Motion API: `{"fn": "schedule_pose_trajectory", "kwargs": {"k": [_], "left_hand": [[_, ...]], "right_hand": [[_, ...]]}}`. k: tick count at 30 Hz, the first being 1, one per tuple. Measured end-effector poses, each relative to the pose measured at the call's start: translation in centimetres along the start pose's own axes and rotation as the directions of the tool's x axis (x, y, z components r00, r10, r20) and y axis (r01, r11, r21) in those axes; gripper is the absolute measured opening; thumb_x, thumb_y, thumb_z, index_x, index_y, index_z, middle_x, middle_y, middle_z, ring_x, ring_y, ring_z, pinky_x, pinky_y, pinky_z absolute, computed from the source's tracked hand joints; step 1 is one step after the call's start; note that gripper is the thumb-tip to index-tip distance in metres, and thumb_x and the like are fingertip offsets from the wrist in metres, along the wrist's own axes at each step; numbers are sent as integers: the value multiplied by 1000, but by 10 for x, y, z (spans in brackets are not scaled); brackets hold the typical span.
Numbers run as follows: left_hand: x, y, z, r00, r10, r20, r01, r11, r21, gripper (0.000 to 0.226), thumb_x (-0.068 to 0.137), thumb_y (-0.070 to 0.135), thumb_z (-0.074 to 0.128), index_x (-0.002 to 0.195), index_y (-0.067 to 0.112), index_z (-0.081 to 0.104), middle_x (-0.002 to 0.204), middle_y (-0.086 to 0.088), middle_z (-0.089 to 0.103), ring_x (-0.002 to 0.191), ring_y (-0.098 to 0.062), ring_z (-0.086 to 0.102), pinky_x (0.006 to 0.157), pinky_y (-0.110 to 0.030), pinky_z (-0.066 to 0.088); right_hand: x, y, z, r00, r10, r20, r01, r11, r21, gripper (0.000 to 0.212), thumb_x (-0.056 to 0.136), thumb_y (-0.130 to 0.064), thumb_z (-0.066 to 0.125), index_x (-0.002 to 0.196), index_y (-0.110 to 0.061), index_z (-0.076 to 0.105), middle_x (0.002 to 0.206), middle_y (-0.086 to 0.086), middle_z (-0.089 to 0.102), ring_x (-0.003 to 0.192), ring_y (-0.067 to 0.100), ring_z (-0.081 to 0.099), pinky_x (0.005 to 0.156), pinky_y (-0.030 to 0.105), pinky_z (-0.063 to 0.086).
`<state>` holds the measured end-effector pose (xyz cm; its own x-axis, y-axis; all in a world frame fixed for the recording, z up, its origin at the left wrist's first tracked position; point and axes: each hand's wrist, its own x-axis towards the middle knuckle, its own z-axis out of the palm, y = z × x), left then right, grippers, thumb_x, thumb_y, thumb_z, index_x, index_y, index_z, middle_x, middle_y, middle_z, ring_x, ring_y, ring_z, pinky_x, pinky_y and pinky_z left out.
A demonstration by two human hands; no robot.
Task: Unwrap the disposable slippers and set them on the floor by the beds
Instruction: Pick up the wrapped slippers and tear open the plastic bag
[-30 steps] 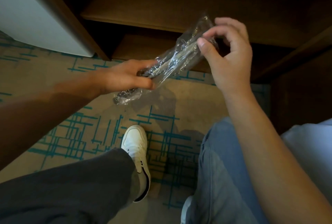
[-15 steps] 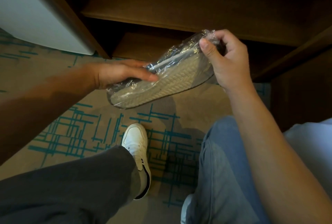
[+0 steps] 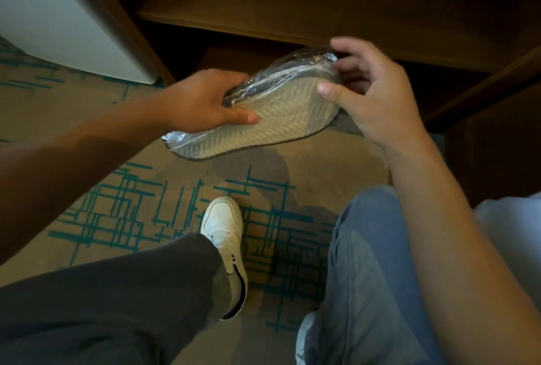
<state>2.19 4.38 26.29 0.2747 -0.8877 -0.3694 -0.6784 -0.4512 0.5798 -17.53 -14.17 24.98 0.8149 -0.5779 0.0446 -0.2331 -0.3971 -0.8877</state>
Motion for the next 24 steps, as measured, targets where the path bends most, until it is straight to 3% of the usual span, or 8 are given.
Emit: {"fn": "schedule_pose_trajectory", "kwargs": {"k": [5,9,13,16,17,20,22,24], "left_hand": [[-4,-2,9,989,62,138,-73,994,78,46,82,47,71,119,20,65,103,5,70,91,-10,64,83,-32,52],[-10,15,11,960,239,144,-250,967,59,36,85,43,70,119,38,58,97,26,64,86,16,58,72,-2,42],[-9,23,4,945,287,155,-288,957,-15,43,83,51,65,120,27,64,110,12,68,100,0,63,84,-22,50],[-10,27,5,945,266,190,-241,960,-146,33,79,48,68,110,35,65,101,10,70,94,-2,67,78,-17,54],[-10,27,6,948,251,196,-219,960,-173,28,79,47,69,105,37,65,98,10,72,90,-2,68,75,-18,55],[-9,20,5,968,189,167,-153,966,-207,29,77,44,71,102,31,68,96,7,74,88,-5,71,77,-28,57],[-8,14,3,974,157,160,-113,960,-255,28,74,42,74,99,29,70,97,8,75,88,-6,72,75,-26,59],[-7,12,2,973,130,191,-57,937,-344,27,71,38,76,96,30,70,99,9,76,87,-4,73,71,-19,59]], "right_hand": [[3,-9,0,996,-91,21,92,995,-39,6,85,-31,75,90,-30,72,97,-9,68,93,4,65,85,23,53],[4,-9,-3,966,55,254,-100,981,168,3,87,-23,75,89,-23,74,92,-1,74,86,12,70,78,28,57],[0,-2,-4,899,137,416,-296,891,345,5,89,-16,68,84,-16,69,78,-4,71,70,7,67,66,19,53],[1,0,-3,883,139,447,-332,860,387,8,92,-9,63,86,-14,66,76,-5,72,66,6,67,63,18,54],[0,1,-4,883,132,451,-337,847,412,5,90,-10,65,91,-14,66,82,-3,73,71,8,69,66,20,55],[1,4,-12,904,94,418,-302,831,467,43,85,-10,69,126,-19,59,114,7,69,100,19,70,86,31,56],[1,2,-15,923,37,383,-228,854,467,61,89,-8,67,143,-26,47,142,5,55,126,20,59,102,38,50],[0,-1,-12,933,25,359,-209,850,483,50,97,-7,57,144,-22,48,149,1,50,133,18,54,107,40,47]]}}
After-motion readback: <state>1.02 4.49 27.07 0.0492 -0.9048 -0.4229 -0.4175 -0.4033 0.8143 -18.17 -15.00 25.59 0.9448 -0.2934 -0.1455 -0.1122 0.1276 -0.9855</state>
